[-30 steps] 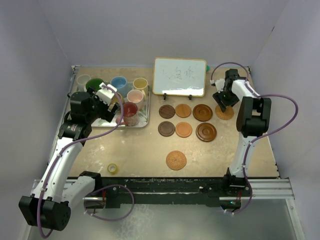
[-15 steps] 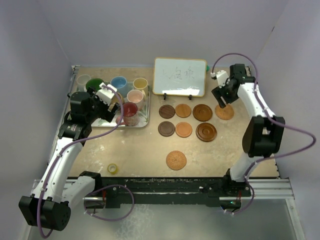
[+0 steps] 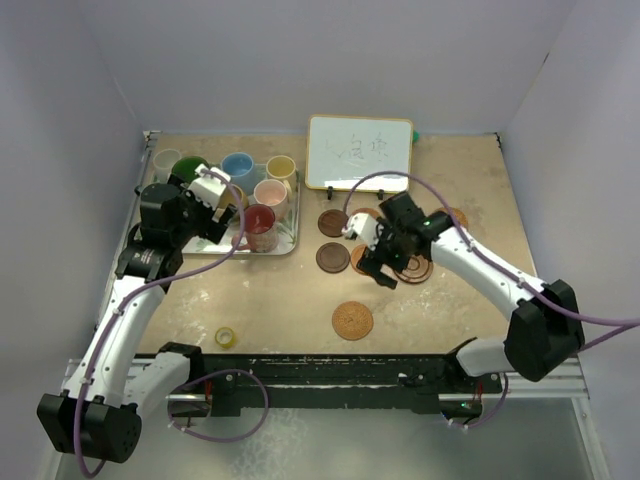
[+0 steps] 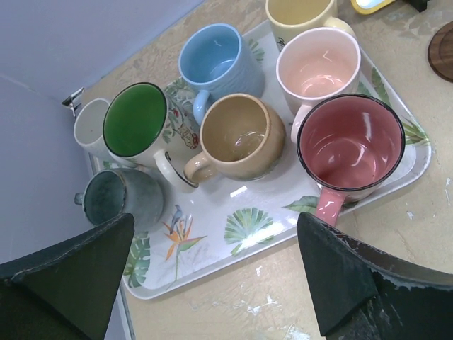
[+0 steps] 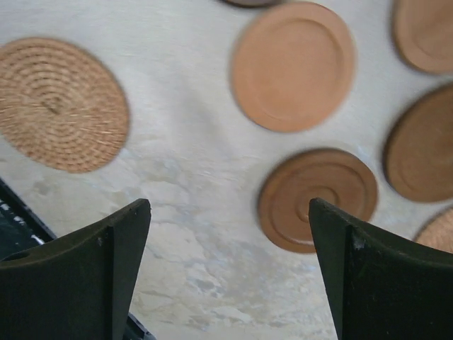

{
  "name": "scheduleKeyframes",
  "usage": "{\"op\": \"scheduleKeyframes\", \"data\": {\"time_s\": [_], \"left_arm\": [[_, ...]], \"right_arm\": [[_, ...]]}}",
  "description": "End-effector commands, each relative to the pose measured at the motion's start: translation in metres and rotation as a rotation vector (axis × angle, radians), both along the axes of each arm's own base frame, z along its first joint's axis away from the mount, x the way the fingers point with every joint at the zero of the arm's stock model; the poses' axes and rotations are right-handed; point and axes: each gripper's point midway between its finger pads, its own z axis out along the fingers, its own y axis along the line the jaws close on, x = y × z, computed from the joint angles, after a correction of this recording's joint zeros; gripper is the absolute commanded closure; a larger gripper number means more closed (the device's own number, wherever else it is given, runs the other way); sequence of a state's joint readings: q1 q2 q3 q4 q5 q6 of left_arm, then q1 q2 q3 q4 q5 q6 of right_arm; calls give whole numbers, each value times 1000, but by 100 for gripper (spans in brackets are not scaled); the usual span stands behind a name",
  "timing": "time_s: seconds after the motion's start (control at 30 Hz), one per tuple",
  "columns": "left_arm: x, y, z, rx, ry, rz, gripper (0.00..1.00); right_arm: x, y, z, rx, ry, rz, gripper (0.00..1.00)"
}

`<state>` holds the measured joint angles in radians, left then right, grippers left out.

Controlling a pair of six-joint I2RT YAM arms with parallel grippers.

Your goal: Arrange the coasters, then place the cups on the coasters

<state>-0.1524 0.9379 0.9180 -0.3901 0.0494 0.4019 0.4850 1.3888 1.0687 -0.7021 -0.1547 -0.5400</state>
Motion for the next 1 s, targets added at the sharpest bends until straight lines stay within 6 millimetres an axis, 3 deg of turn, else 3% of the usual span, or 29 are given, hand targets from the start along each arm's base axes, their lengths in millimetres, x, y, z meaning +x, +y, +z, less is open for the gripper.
{"op": "scheduleKeyframes", "data": {"time_s": [0.0, 0.2, 0.73, 0.97], "left_arm": [[2, 6, 38, -50, -95, 54, 7], [4, 7, 51, -80, -106, 85, 7], [-18, 13, 58, -98, -151, 104, 6], [-20, 5, 53, -115, -136, 60, 5]], "right_arm": [[-31, 40, -9, 16, -5, 150, 4], [-49, 72, -15, -11, -28, 272, 1], [-63, 110, -50, -90, 15, 440, 13], [-64, 113, -71, -144, 30, 458, 17]]}}
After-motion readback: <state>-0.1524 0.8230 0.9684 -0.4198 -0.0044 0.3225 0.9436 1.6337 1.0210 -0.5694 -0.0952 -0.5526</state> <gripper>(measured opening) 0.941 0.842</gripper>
